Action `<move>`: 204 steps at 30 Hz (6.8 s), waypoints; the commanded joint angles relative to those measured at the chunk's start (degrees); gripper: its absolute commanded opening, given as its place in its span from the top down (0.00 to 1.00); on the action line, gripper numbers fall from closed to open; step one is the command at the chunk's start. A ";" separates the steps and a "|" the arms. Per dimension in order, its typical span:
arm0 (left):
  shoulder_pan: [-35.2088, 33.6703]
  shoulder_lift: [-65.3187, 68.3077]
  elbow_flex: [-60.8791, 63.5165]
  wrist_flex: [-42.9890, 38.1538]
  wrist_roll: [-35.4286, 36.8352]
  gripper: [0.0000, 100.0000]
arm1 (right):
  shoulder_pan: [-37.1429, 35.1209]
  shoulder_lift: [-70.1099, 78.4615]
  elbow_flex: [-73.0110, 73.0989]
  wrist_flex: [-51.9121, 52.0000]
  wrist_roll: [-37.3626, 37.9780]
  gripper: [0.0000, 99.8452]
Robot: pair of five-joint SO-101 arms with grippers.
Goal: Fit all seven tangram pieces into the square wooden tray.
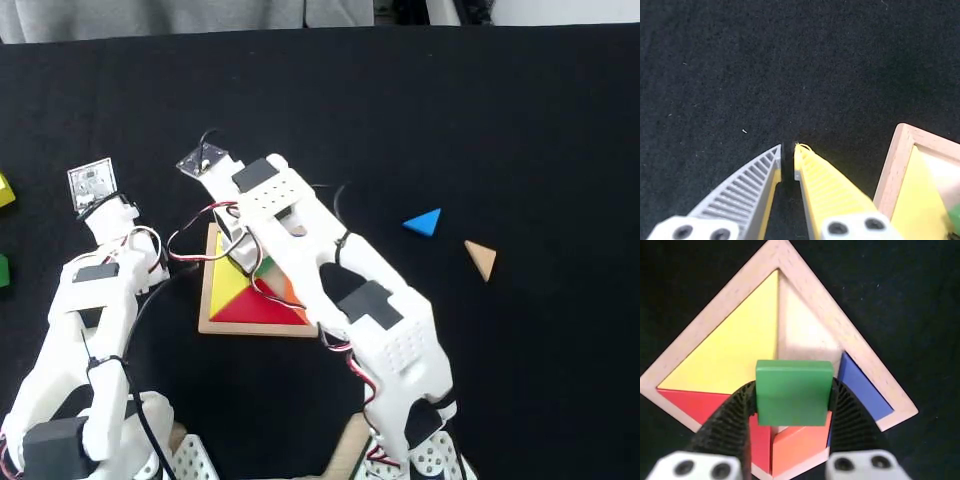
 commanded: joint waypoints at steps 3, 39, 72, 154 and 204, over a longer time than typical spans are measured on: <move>0.13 -1.49 -0.31 -0.97 -0.44 0.94 | 1.14 -0.66 -3.03 0.70 -0.62 0.96; 0.13 -1.49 -0.40 -0.97 -0.44 0.94 | 2.20 -2.42 -4.53 3.43 -0.35 0.76; 0.22 -1.49 -0.40 -1.05 -0.44 0.94 | 56.79 -21.85 -7.69 15.47 19.69 0.99; 0.31 -1.49 -0.31 -0.97 -0.44 0.94 | 60.13 -13.85 20.88 -11.87 24.97 0.78; 0.31 -1.41 -0.31 -0.97 -0.44 0.94 | 60.13 -12.79 20.70 -15.03 31.47 0.85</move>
